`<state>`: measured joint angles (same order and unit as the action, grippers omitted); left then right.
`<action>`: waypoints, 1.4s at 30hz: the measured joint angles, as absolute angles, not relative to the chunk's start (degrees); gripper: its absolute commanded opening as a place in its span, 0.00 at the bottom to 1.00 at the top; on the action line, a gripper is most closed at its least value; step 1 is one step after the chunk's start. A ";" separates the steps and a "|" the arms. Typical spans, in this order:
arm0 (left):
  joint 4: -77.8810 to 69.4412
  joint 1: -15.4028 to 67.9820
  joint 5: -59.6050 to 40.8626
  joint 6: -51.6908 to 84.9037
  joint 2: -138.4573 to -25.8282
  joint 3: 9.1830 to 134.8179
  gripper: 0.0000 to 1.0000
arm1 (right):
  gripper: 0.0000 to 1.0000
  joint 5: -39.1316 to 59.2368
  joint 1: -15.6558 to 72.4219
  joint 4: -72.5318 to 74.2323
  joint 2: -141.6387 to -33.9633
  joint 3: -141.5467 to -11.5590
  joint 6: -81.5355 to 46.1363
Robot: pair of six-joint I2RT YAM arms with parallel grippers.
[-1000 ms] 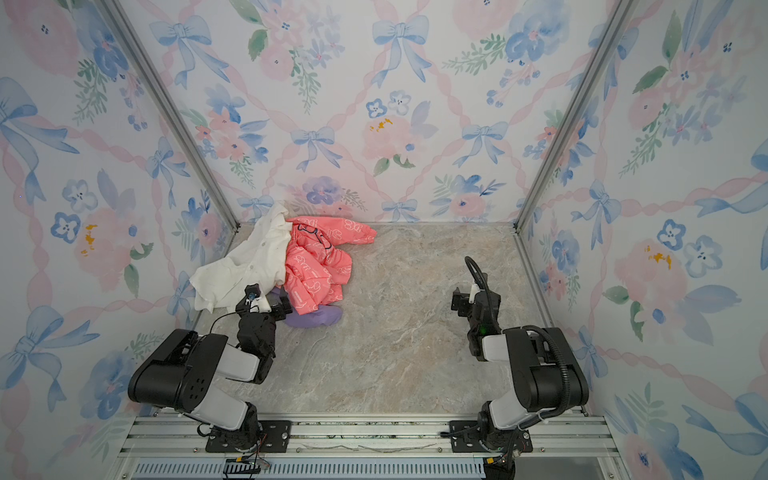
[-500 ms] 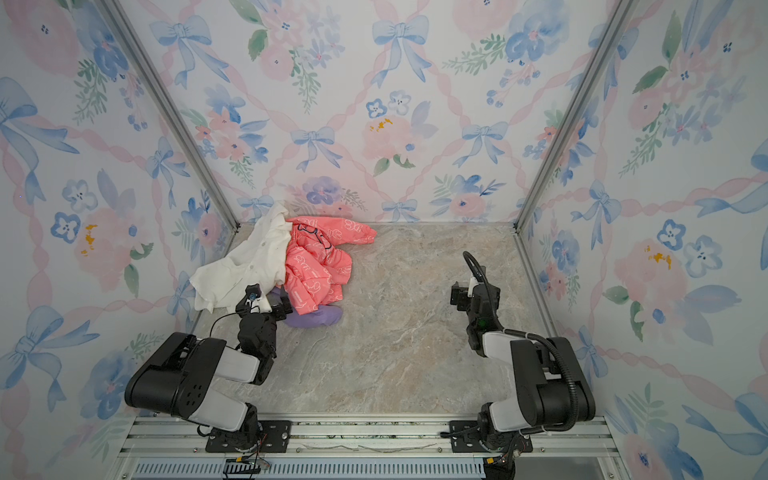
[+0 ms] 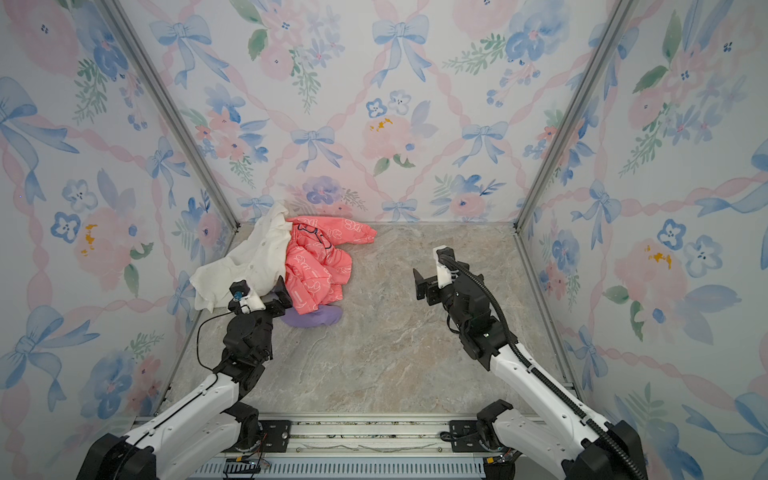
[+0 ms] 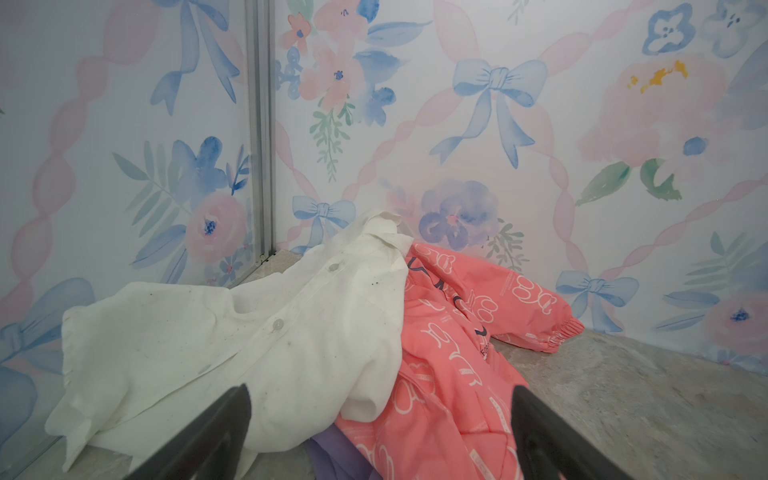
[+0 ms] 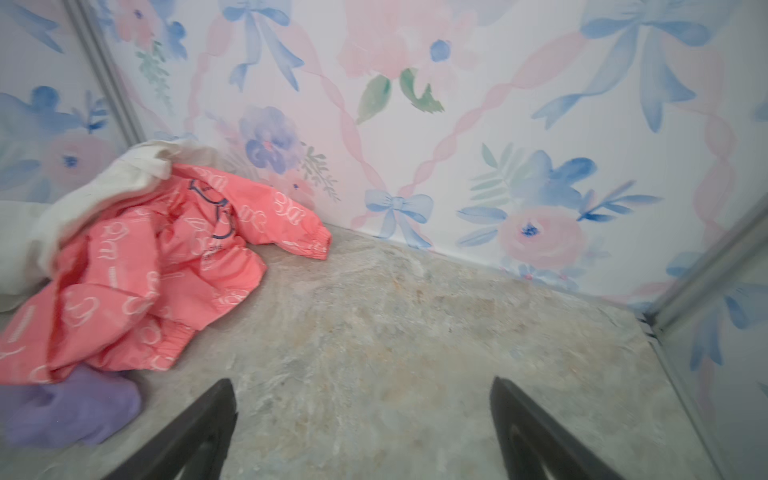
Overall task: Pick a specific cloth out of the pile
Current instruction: 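Reach the right gripper across toward the lavender cloth under the pink garment, then close the right gripper on the lavender cloth and start lifting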
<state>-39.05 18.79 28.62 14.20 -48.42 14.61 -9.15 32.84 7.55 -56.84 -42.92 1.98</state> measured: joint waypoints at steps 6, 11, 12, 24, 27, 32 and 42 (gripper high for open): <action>-26.41 19.09 24.64 20.21 -43.07 15.81 0.98 | 0.97 -9.34 49.69 3.60 -65.39 -47.24 1.04; -20.49 19.09 23.24 23.29 -41.41 15.88 0.98 | 0.97 -9.47 58.00 3.99 -80.34 -50.78 -0.62; -19.81 19.09 23.05 23.53 -41.17 15.88 0.98 | 0.97 -9.47 58.78 4.38 -82.91 -51.77 -0.95; -16.25 19.09 22.44 26.28 -37.01 14.87 0.98 | 0.93 -8.12 61.23 11.68 -111.48 -66.78 -8.36; -16.05 19.09 22.46 26.70 -35.77 14.63 0.98 | 0.86 -8.08 60.84 13.02 -116.05 -69.52 -10.96; -16.10 19.09 22.50 27.09 -35.14 14.61 0.98 | 0.69 -8.16 59.99 14.00 -121.21 -73.56 -14.06; -16.08 19.09 22.65 27.55 -31.99 14.24 0.98 | 0.01 -8.78 58.41 15.49 -124.42 -76.84 -17.87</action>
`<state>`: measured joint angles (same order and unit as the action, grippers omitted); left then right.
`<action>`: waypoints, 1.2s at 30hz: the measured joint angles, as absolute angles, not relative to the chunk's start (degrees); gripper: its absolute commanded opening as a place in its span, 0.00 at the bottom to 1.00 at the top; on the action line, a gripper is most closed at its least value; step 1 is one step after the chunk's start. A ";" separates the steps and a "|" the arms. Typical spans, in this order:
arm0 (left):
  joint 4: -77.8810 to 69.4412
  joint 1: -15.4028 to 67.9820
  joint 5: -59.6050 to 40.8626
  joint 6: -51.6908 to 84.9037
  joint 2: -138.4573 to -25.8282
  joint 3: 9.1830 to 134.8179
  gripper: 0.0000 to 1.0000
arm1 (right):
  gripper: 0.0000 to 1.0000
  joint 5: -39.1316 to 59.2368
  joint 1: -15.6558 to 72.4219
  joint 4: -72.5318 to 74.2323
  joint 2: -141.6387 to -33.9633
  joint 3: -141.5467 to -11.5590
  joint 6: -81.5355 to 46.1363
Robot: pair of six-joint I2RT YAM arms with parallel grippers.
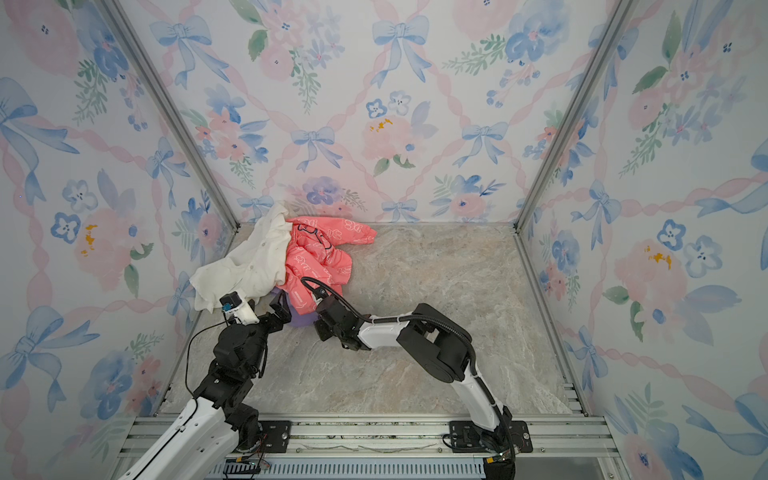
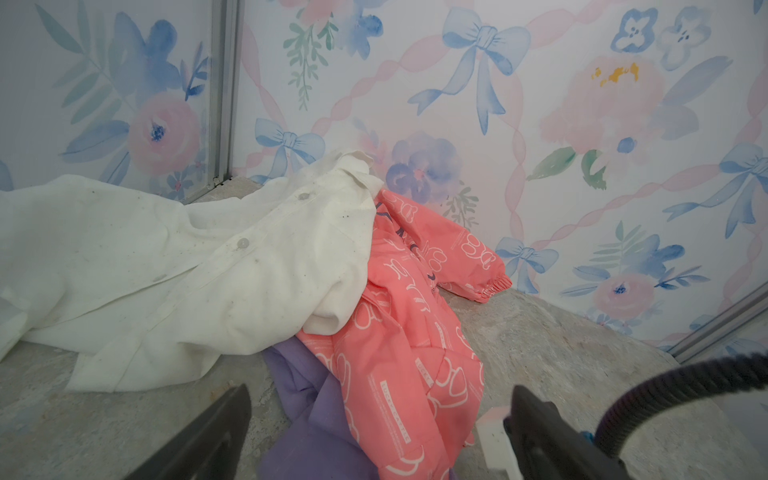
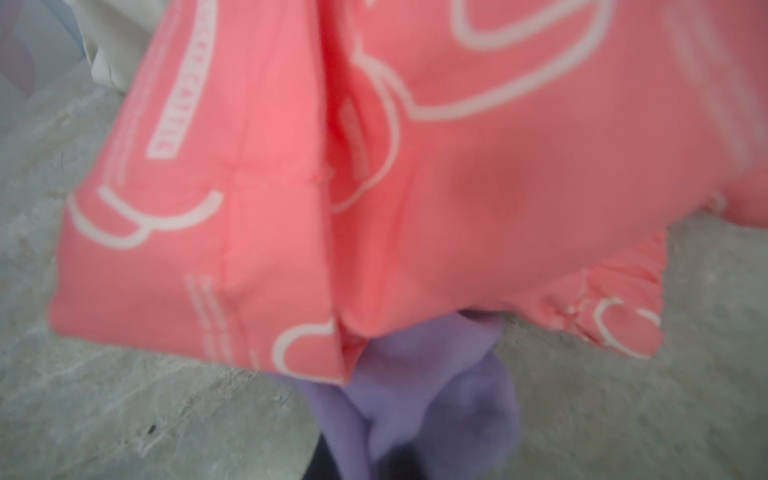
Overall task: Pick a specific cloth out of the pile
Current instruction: 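Close the right gripper on the lavender cloth and start lifting, then lift the lavender cloth out of the pile with the right gripper, carrying it away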
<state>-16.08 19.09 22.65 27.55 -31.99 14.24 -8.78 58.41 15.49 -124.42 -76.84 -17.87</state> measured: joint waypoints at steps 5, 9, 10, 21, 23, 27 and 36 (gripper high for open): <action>-16.05 19.09 22.68 28.21 -29.93 13.30 0.98 | 0.00 -8.78 58.22 15.62 -122.91 -76.51 -17.52; -16.01 19.09 22.65 28.71 -28.29 13.06 0.98 | 0.00 -8.47 58.22 15.16 -118.24 -76.34 -16.60; -16.01 19.09 22.65 28.82 -27.88 13.06 0.98 | 0.00 -8.27 58.22 15.16 -116.71 -76.34 -16.29; -14.39 19.09 22.41 29.87 -23.99 13.10 0.98 | 0.00 -5.17 58.13 8.95 -109.78 -87.81 -12.67; -13.78 19.09 22.39 29.98 -23.49 13.26 0.98 | 0.00 -4.54 57.91 6.55 -109.78 -90.85 -11.97; -13.56 19.09 21.91 30.33 -22.74 13.78 0.98 | 0.00 -3.36 56.86 3.09 -109.73 -96.77 -10.61; -13.54 19.09 20.67 30.85 -22.15 14.50 0.98 | 0.00 -1.26 52.60 -3.20 -107.55 -107.00 -7.68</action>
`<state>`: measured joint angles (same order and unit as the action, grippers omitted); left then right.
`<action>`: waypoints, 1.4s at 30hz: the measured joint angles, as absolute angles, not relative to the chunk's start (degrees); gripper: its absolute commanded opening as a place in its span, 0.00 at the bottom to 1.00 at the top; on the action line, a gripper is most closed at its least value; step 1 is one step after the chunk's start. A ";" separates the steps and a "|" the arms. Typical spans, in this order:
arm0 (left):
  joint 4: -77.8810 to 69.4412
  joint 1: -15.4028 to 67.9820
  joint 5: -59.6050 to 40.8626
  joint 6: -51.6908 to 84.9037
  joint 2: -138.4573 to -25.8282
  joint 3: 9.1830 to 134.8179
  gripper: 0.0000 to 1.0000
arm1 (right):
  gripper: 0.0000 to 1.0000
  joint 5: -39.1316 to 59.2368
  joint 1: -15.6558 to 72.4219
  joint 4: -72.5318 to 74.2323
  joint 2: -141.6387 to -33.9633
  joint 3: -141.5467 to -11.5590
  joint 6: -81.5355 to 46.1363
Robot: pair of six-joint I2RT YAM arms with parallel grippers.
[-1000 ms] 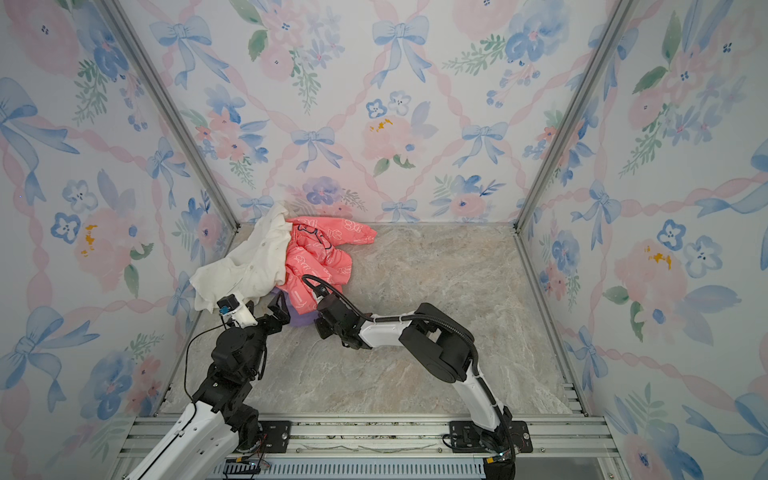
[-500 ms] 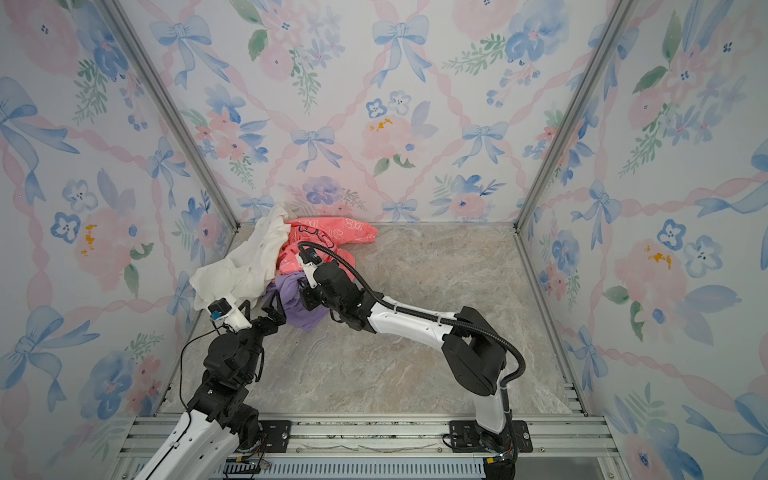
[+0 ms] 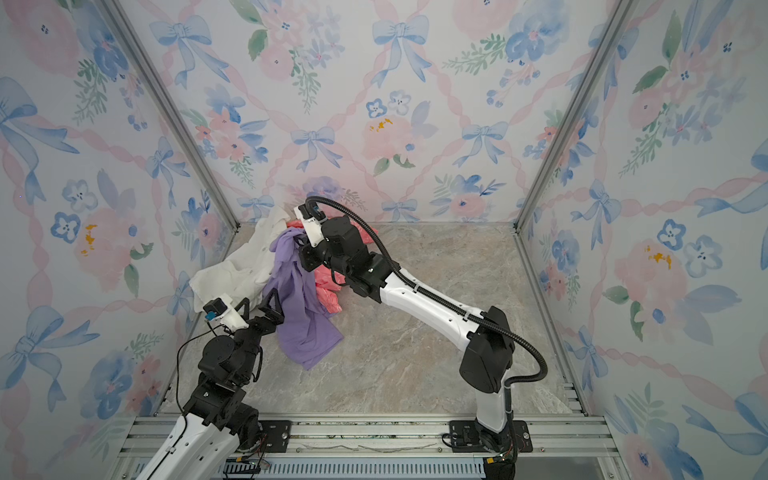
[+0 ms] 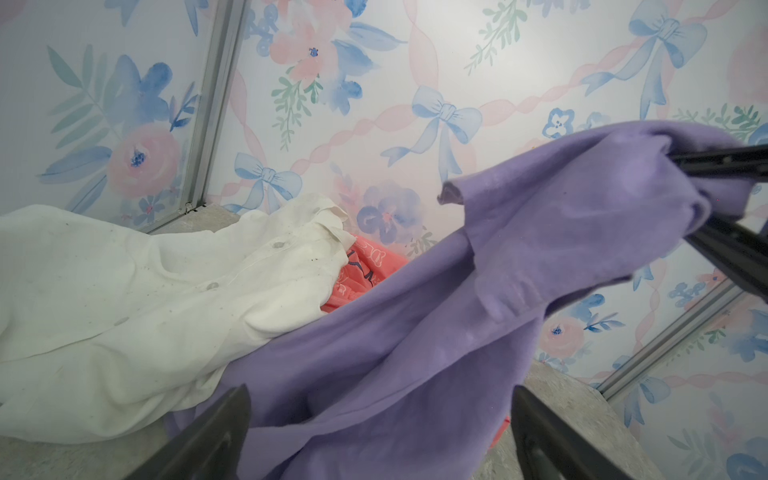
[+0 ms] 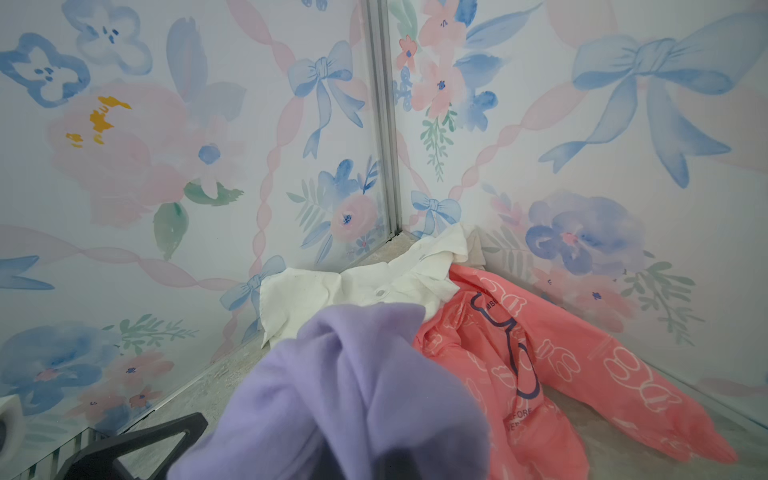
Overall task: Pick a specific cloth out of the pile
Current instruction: 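Lift the lavender cloth out of the pile with the right gripper, carrying it away, then lower the lavender cloth onto the open table and open the right gripper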
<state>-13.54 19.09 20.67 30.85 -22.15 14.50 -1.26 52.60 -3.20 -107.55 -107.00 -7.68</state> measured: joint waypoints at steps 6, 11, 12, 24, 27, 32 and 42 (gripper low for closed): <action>-13.52 19.09 20.45 31.22 -22.15 14.50 0.98 | 0.00 -0.12 47.64 -6.33 -103.46 -110.15 -6.76; -13.54 19.09 20.45 31.35 -22.15 14.50 0.98 | 0.00 0.64 41.08 -7.35 -99.15 -112.60 -6.81; -13.52 19.09 20.45 31.33 -22.15 14.50 0.98 | 0.00 0.89 39.70 -7.51 -98.48 -113.27 -6.83; -13.52 19.09 20.45 31.33 -23.11 14.63 0.98 | 0.00 4.54 19.81 -15.27 -99.83 -133.75 -8.99; -13.54 19.09 20.47 31.33 -23.49 14.63 0.98 | 0.00 5.87 14.13 -16.62 -102.65 -138.50 -11.00; -13.54 19.09 20.47 31.33 -23.57 14.63 0.98 | 0.00 7.55 7.70 -18.70 -105.95 -135.61 -13.52; -13.54 19.09 20.49 31.31 -23.57 14.63 0.98 | 0.30 2.68 5.04 -19.09 -103.59 -99.96 -12.91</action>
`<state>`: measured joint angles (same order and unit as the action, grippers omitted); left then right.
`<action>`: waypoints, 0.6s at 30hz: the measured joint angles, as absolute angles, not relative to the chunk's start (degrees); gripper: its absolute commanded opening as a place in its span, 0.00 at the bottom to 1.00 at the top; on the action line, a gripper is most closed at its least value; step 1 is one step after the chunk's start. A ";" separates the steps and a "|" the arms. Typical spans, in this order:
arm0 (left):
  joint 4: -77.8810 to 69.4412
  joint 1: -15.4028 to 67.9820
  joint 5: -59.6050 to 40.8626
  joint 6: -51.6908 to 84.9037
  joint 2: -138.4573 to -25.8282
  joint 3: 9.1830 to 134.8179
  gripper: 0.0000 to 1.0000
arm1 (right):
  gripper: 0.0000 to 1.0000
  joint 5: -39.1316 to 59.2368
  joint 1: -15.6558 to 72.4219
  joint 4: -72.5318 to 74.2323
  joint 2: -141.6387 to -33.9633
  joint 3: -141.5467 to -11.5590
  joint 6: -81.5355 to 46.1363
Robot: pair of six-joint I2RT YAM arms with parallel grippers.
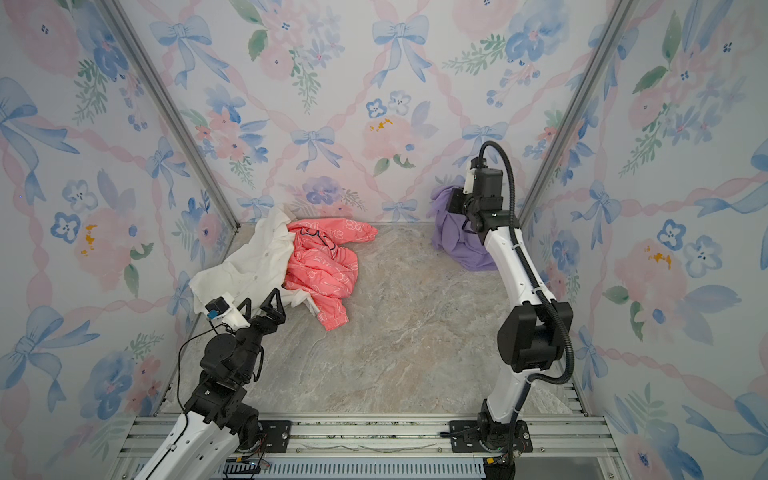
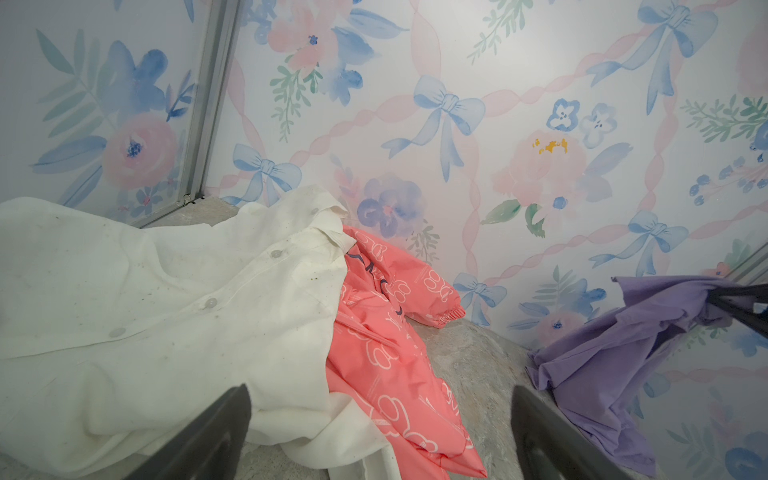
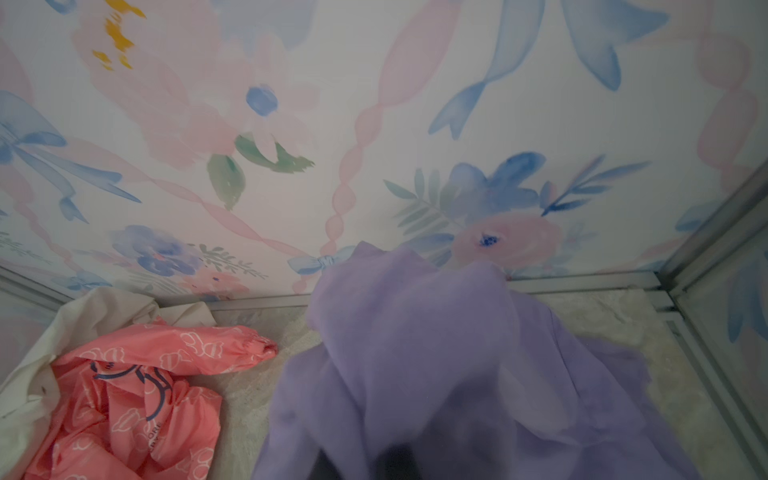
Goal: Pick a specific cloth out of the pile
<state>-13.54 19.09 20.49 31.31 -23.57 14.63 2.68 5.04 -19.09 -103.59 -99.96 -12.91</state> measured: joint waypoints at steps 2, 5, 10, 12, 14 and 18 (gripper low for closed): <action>-13.54 19.09 20.49 31.31 -23.57 14.63 0.98 | 0.46 -0.10 3.66 -19.70 -101.95 -92.90 -13.13; -13.58 19.09 20.53 31.29 -23.57 14.50 0.98 | 0.70 -3.01 -0.34 -20.12 -98.67 -83.64 -14.50; -13.87 19.09 21.28 31.09 -23.88 13.21 0.98 | 0.97 -4.60 -6.37 -20.36 -90.37 -68.77 -16.80; -14.35 19.09 22.09 30.55 -24.56 12.49 0.98 | 0.97 -4.60 -6.20 -20.03 -86.32 -62.98 -17.28; -15.35 19.09 23.14 29.67 -25.21 11.66 0.98 | 0.97 -4.14 -5.17 -19.49 -81.52 -57.17 -17.56; -18.44 19.09 26.02 26.85 -26.39 9.50 0.98 | 0.97 -3.20 -3.66 -18.59 -71.35 -48.97 -17.54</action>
<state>-18.44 19.09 26.02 26.85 -26.39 9.50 -3.20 -3.66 -18.59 -71.35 -48.97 -17.54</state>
